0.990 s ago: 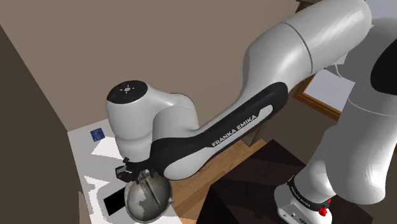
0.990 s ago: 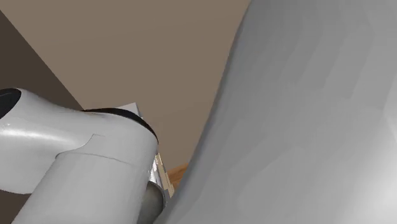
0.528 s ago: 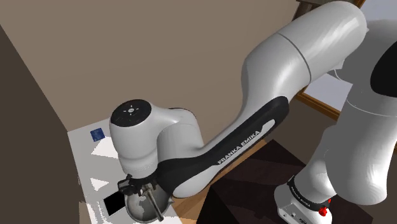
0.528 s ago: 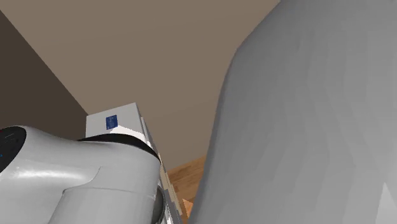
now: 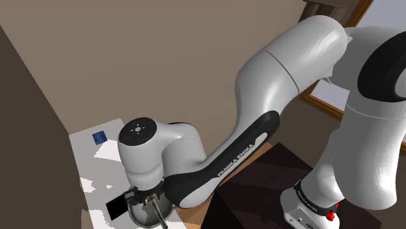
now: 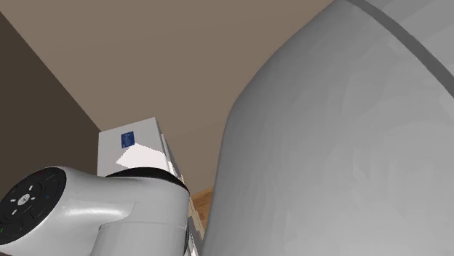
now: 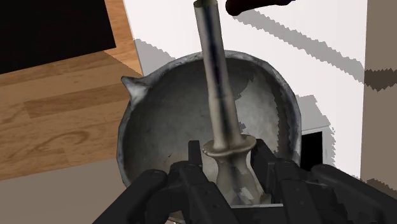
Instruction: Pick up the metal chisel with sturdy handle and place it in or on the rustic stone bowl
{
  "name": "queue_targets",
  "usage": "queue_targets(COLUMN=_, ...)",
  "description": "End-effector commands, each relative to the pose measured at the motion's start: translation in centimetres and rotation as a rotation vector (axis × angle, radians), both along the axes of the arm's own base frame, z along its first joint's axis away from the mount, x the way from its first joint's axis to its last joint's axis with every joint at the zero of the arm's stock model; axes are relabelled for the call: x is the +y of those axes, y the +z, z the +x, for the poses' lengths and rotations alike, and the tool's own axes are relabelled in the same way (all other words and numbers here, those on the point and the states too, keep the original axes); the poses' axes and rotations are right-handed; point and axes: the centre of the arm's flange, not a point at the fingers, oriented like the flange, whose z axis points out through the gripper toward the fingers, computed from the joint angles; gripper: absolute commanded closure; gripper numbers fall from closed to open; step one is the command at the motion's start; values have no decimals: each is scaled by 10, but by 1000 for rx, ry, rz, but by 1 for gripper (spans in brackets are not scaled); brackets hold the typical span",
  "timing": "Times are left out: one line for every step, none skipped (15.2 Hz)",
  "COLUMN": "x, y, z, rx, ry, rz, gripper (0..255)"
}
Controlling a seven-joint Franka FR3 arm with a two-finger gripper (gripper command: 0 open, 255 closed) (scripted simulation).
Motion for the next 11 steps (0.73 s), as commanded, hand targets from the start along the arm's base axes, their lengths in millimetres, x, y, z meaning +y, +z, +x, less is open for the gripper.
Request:
queue_targets(x=0, y=-8, z=0, rx=0, ry=0, rz=0, gripper=255)
queue_targets(x=0, y=-8, z=0, rx=0, ry=0, rz=0, gripper=255)
queue_targets(x=0, y=-8, z=0, rx=0, ry=0, rz=0, gripper=255)
queue_targets(x=0, y=-8, z=0, rx=0, ry=0, rz=0, gripper=255)
queue_targets(x=0, y=-8, z=0, rx=0, ry=0, rz=0, gripper=255)
queue_targets(x=0, y=-8, z=0, rx=0, ry=0, rz=0, gripper=255)
queue_targets(x=0, y=-8, z=0, rx=0, ry=0, rz=0, gripper=255)
queue_targets(x=0, y=-8, z=0, rx=0, ry=0, rz=0, gripper=255)
queue_targets(x=0, y=-8, z=0, rx=0, ry=0, rz=0, gripper=0)
queue_targets(x=0, y=-8, z=0, rx=0, ry=0, rz=0, gripper=0)
queue_targets(x=0, y=-8, z=0, rx=0, ry=0, rz=0, gripper=0)
